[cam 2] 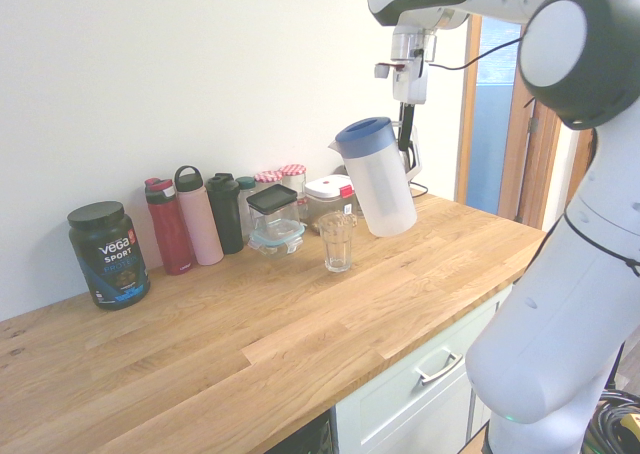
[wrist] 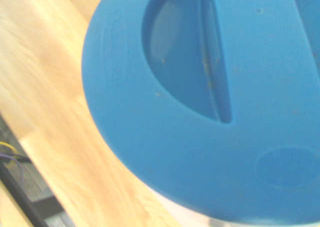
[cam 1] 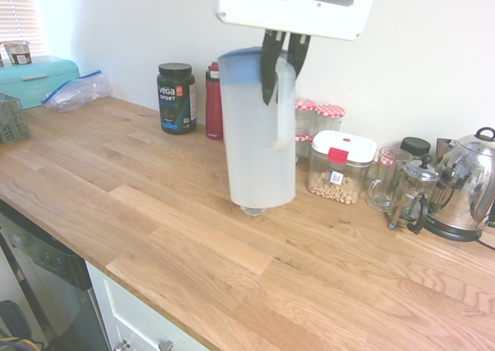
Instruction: Pour me some water
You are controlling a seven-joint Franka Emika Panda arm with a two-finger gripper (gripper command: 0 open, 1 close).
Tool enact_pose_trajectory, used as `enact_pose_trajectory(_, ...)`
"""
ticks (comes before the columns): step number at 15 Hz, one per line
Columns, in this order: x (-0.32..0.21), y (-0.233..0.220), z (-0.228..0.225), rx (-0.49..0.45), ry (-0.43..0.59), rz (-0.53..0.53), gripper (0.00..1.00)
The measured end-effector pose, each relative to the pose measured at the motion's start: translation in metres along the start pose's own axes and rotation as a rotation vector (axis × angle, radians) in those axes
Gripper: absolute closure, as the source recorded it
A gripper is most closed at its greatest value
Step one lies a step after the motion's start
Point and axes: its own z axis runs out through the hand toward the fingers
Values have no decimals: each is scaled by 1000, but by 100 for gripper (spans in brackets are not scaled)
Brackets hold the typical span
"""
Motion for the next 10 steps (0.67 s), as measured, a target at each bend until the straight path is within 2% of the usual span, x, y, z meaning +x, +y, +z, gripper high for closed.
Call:
enact_pose_trajectory(4, 11, 23, 21, -92, -54, -13, 100)
enact_pose_trajectory(10, 20, 16, 64, -227, -140, -88, 100)
